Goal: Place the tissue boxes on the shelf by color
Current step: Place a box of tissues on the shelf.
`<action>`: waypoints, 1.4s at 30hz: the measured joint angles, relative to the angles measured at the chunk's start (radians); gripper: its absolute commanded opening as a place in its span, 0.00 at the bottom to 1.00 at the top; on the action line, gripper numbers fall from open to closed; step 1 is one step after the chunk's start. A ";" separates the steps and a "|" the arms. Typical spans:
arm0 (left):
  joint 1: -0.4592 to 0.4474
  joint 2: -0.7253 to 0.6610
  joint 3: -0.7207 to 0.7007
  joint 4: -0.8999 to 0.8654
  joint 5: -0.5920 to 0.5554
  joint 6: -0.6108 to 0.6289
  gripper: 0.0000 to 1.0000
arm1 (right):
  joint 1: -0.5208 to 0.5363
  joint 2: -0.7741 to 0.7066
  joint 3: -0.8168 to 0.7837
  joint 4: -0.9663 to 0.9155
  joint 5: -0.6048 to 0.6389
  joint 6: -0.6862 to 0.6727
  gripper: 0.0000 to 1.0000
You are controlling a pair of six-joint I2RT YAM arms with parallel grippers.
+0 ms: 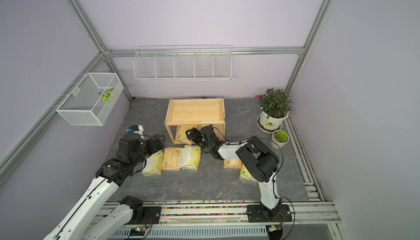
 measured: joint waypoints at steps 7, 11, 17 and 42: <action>0.000 0.000 0.000 0.000 0.011 0.000 1.00 | -0.014 0.002 0.014 -0.050 0.003 -0.031 0.85; 0.000 0.000 0.000 0.000 0.012 0.000 1.00 | -0.026 0.024 0.057 -0.056 0.000 -0.038 0.85; 0.000 0.000 -0.005 0.005 0.019 0.000 1.00 | -0.031 0.074 0.124 -0.057 -0.026 -0.041 0.83; 0.000 -0.002 -0.059 0.036 0.064 -0.001 1.00 | -0.068 0.220 0.275 0.000 -0.146 -0.094 0.83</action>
